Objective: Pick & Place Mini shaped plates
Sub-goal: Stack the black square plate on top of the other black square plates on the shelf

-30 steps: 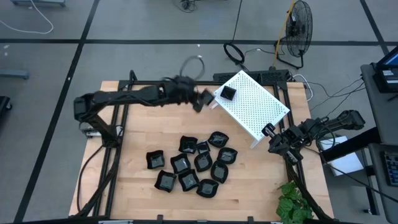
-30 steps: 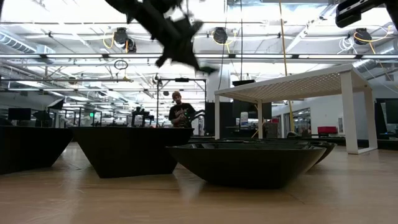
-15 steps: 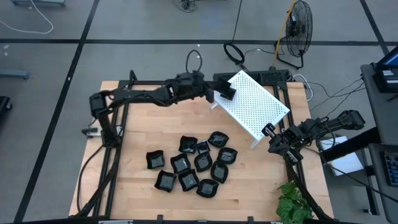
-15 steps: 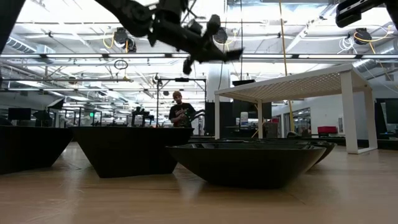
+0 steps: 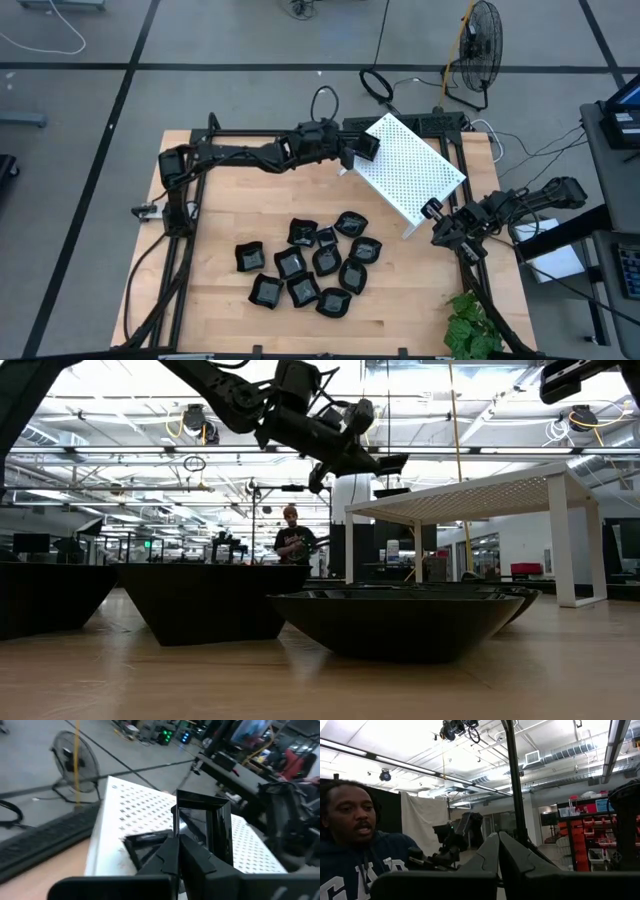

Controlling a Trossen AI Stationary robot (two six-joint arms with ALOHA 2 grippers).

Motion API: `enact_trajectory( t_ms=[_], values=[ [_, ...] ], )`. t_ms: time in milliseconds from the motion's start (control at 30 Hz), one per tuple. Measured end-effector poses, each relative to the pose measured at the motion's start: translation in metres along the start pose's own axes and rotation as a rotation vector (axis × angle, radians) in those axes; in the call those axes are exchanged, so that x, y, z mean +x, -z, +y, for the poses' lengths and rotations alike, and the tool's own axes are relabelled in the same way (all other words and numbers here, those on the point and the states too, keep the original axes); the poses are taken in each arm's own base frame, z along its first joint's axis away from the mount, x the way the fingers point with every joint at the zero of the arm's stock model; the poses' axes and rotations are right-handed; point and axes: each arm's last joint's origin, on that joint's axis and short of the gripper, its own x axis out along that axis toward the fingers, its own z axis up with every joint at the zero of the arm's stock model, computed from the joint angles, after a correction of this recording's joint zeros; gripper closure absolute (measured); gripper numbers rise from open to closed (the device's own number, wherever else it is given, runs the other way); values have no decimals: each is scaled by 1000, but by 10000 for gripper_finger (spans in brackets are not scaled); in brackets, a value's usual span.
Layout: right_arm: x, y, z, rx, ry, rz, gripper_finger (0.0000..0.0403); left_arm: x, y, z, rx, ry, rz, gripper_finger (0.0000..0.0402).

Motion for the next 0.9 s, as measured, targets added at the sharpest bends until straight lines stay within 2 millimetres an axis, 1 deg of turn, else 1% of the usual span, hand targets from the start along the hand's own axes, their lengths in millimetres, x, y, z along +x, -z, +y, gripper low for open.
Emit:
enact_trajectory(
  t_ms=[133, 300, 600, 700, 767, 800, 900],
  values=[
    [0, 0, 0, 0, 0, 0, 403, 0, 1, 0, 45, -36, -14, 370],
    [0, 0, 0, 0, -1, 0, 403, 0, 1, -1, 43, -31, -17, 357],
    [0, 0, 0, -1, 0, -1, 403, 0, 1, -1, 42, -33, -13, 355],
    [0, 0, 0, 0, 0, -1, 403, -2, -2, 0, 87, -32, -14, 355],
    [0, 0, 0, 0, 0, 0, 403, -11, -12, -2, 142, -13, 10, 355],
    [0, 0, 0, 0, -1, -1, 403, -19, -21, -5, 175, 8, 12, 355],
    [0, 0, 0, -1, -1, -1, 403, -58, -53, -17, 302, 37, 66, 355]
  ],
)
